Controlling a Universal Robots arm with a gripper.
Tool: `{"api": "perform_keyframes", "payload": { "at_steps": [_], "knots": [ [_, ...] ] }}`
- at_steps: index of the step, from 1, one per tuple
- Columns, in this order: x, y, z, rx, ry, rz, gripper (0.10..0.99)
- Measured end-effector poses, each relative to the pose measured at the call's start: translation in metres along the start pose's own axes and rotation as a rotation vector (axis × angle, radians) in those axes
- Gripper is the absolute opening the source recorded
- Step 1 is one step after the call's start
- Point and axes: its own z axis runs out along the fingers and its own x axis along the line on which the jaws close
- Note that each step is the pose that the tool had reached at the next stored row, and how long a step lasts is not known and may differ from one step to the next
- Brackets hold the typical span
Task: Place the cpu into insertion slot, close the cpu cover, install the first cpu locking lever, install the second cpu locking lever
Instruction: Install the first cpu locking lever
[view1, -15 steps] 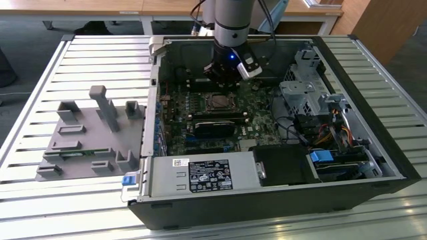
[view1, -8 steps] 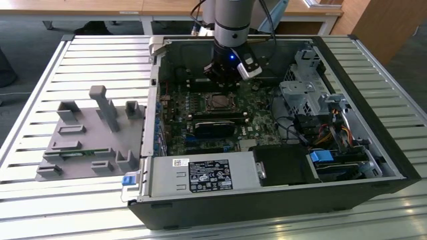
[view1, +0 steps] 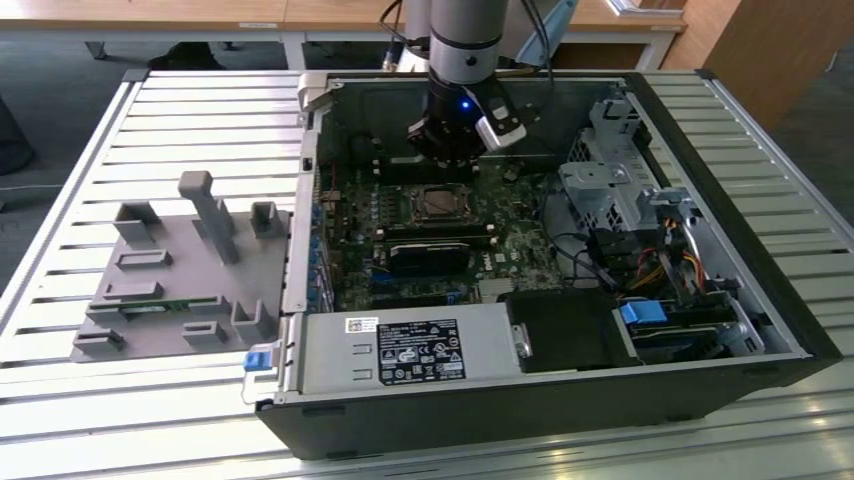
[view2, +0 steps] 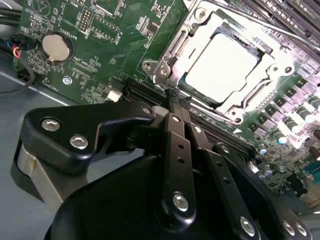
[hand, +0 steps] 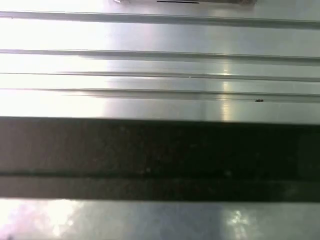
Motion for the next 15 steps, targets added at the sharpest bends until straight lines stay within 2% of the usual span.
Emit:
{"api": "perform_keyframes", "payload": {
  "at_steps": [15],
  "knots": [
    [-0.0001,-0.0045,-0.0004,0.0,0.0002,0.0,0.106]
  ]
}}
